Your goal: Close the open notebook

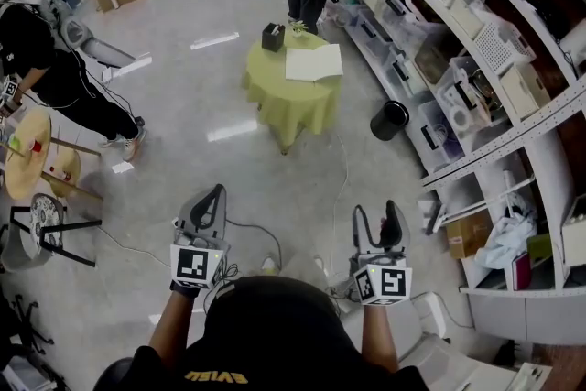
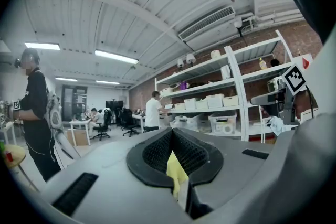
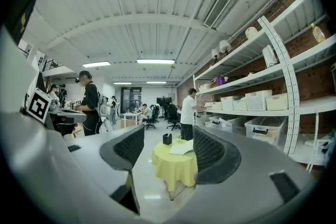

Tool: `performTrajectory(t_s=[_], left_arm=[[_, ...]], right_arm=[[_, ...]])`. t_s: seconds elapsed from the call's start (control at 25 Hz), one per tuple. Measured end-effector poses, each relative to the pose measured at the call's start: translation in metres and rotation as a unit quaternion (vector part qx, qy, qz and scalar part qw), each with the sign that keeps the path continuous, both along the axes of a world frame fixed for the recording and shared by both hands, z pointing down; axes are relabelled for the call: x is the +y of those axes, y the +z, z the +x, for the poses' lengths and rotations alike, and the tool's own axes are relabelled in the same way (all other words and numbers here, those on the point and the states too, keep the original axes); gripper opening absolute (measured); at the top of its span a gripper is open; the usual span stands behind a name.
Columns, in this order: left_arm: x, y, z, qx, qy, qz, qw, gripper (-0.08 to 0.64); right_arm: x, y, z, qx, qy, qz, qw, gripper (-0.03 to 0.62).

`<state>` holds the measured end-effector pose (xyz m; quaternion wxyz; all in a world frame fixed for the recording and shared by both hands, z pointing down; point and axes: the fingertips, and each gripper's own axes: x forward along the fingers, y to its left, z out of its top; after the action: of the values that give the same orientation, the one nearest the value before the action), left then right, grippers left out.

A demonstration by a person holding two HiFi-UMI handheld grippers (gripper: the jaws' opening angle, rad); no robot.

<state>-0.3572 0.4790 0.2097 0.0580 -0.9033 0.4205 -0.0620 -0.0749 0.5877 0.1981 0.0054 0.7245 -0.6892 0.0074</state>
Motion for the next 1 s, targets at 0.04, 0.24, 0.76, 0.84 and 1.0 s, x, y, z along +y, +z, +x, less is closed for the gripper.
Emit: performTrajectory(t_s=[0.04, 0.24, 0.76, 0.84, 1.0], left_arm=[[0.000, 0.001, 0.000, 0.000, -0.001, -0.001, 1.0000, 0.017], [-0.002, 0.006, -0.002, -0.001, -0.001, -0.008, 1.0000, 0.017], [-0.009, 0.011, -0.014, -0.005, -0.007, -0.011, 0.9999, 0.017], [-0.009, 0.011, -0.016, 0.000, -0.009, -0.016, 0.9998, 0.017], [-0.009, 0.011, -0.020, 0.002, -0.006, -0.021, 0.9998, 0.017]], right_arm=[[0.000, 0.000, 0.001, -0.001, 0.000, 0.000, 1.000, 0.270], [-0.001, 0.001, -0.001, -0.004, -0.001, -0.002, 1.000, 0.295], [-0.009, 0.014, -0.019, -0.014, -0.025, -0.024, 0.999, 0.430], [-0.006, 0.015, -0.019, -0.013, -0.021, -0.028, 0.999, 0.430], [-0.001, 0.014, -0.017, -0.011, -0.010, -0.036, 0.999, 0.430]])
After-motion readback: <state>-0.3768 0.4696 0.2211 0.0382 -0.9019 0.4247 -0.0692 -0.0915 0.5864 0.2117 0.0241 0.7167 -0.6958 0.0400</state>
